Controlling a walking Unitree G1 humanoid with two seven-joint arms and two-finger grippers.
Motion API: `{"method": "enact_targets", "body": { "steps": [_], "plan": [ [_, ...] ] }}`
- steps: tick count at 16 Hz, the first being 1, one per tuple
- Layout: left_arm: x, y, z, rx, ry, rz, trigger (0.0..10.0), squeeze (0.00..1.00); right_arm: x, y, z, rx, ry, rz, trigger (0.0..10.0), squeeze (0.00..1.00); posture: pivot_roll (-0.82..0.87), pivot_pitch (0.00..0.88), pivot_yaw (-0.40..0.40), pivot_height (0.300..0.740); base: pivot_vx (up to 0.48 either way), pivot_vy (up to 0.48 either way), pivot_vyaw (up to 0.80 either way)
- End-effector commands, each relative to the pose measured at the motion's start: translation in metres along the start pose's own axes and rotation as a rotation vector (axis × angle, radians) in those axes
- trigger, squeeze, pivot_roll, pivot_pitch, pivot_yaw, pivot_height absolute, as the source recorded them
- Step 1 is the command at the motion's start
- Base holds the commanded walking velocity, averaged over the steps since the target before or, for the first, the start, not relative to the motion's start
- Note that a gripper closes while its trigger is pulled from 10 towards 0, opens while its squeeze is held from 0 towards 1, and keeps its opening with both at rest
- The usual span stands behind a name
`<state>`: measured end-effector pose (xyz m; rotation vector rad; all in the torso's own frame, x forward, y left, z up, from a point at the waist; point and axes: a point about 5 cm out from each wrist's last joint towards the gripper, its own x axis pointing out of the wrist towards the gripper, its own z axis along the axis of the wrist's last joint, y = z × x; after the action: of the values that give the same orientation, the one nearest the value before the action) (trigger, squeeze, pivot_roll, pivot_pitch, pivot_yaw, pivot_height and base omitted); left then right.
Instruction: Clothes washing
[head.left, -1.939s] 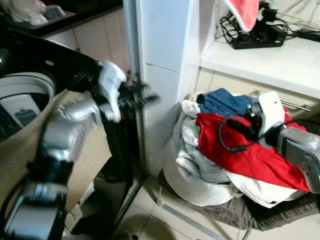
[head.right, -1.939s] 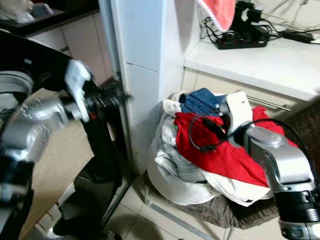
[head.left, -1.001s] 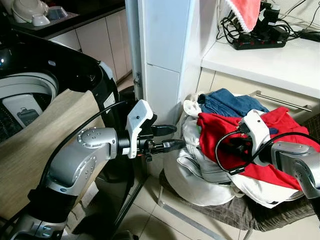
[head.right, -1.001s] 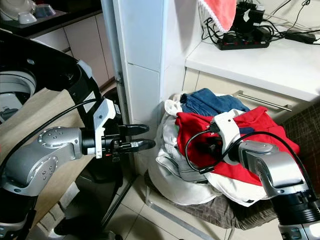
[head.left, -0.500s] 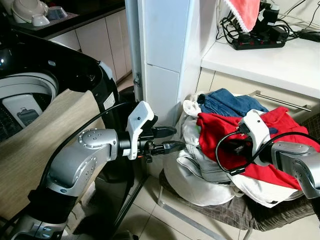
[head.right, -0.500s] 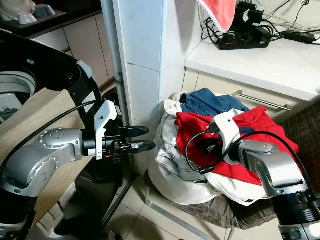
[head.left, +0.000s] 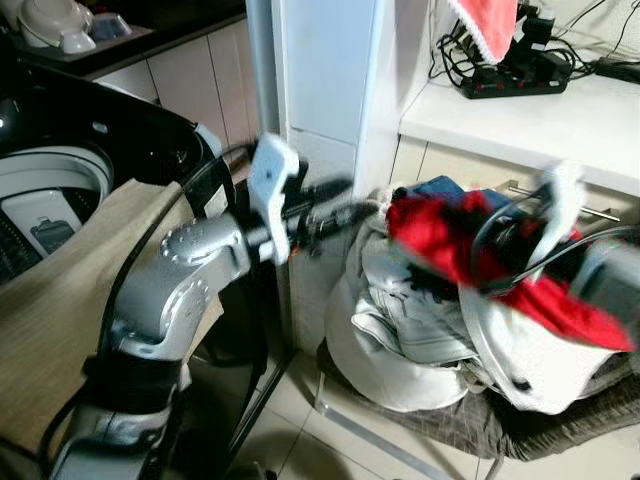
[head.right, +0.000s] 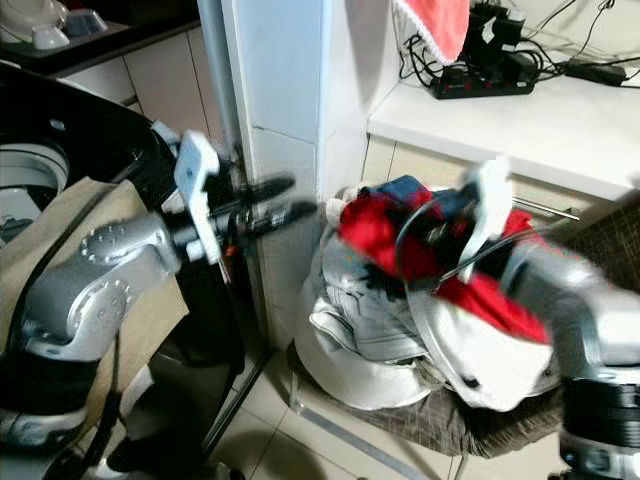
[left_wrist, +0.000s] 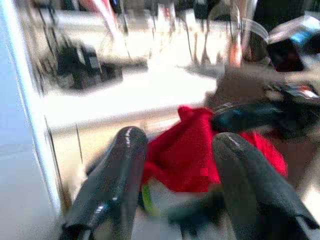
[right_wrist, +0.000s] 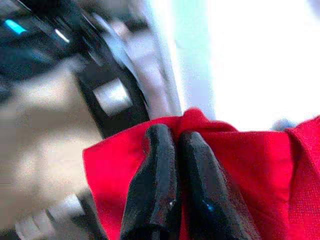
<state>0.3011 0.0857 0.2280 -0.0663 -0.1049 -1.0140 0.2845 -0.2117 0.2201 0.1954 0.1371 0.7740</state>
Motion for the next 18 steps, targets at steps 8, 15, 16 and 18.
{"method": "enact_targets", "body": {
  "steps": [8,15,16,18],
  "plan": [
    [0.032,-0.028,0.020,-0.031,-0.164,-0.107,10.0,1.00,-0.007,0.018,0.032,-0.037,-0.157,0.140,0.0,0.00,-0.13,0.000,0.021,0.740,0.000,0.000,0.00],
    [0.034,-0.054,0.002,-0.123,-0.048,-0.280,10.0,0.00,-0.006,0.018,0.028,-0.034,-0.141,0.132,0.0,0.00,-0.13,0.000,0.024,0.740,0.000,0.000,0.00],
    [0.037,-0.049,-0.002,-0.095,-0.033,-0.214,10.0,0.00,-0.006,0.019,0.027,-0.036,-0.139,0.132,0.0,0.00,-0.13,0.000,0.027,0.740,0.000,0.000,0.00],
    [0.039,-0.039,0.001,-0.097,-0.051,-0.138,8.3,0.00,-0.006,0.019,0.027,-0.038,-0.135,0.132,0.0,0.00,-0.13,0.000,0.029,0.740,0.000,0.000,0.00]
  ]
}}
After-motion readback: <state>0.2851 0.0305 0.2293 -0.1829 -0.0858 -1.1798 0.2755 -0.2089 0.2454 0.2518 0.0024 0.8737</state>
